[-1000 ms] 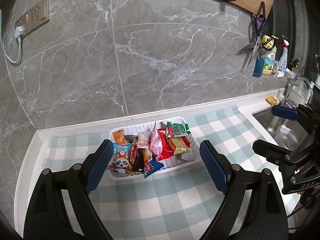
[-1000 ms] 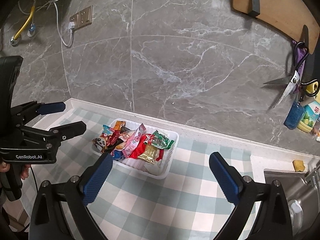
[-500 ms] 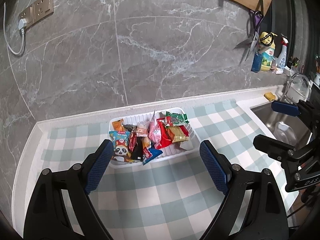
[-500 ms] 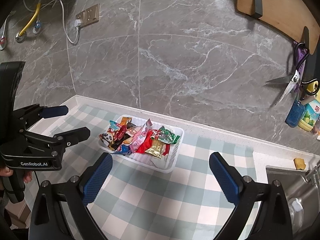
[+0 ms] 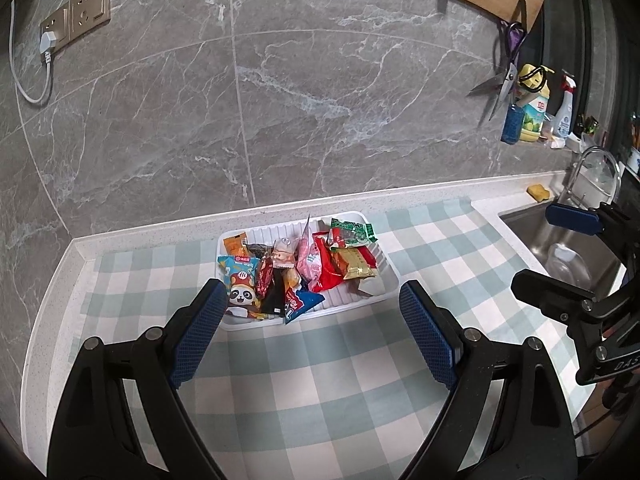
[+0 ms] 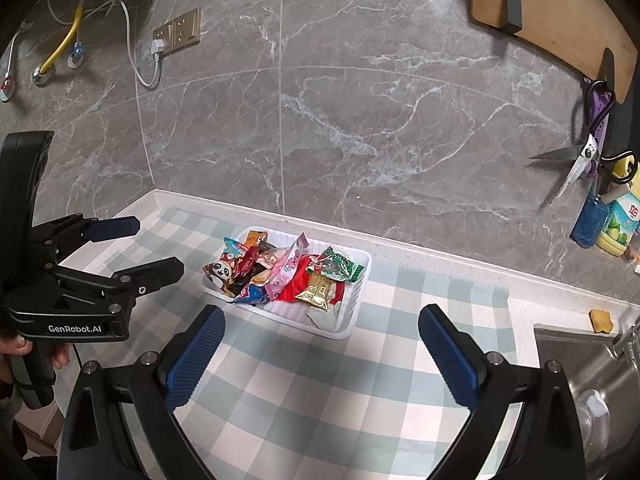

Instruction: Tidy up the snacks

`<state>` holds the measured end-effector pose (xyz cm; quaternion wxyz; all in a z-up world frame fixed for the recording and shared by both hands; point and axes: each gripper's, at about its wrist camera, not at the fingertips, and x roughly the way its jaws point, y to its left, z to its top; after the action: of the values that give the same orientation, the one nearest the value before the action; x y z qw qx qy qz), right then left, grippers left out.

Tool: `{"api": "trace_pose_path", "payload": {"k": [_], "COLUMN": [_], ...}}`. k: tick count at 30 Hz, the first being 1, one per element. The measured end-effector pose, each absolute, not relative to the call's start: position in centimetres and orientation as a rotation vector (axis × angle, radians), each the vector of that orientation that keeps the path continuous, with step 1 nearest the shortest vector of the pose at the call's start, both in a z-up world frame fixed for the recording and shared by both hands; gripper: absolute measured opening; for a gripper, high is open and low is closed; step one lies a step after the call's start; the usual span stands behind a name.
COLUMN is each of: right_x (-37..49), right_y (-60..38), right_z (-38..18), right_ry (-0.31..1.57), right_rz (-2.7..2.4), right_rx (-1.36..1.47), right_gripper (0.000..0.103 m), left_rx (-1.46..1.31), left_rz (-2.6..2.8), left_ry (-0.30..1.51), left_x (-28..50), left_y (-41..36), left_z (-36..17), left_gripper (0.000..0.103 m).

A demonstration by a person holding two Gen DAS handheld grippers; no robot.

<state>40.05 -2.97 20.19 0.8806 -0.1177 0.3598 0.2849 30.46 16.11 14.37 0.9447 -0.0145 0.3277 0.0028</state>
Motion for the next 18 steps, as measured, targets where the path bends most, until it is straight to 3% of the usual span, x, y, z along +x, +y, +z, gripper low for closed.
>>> {"api": "trace_pose_path", "payload": {"k": [18], "right_x": [39.87], "right_y": [-3.05], "right_z": [20.15], "right_ry": [0.753], "right_rz": [0.591], "right_rx": [-0.24], "right_gripper": [0.1], "left_rx": [-0.028], "left_rz": [0.003], "left_ry": [0.668], "left_x": [30.51], "left_y": [16.08], "left_z": [14.41], "left_gripper": [0.088]}}
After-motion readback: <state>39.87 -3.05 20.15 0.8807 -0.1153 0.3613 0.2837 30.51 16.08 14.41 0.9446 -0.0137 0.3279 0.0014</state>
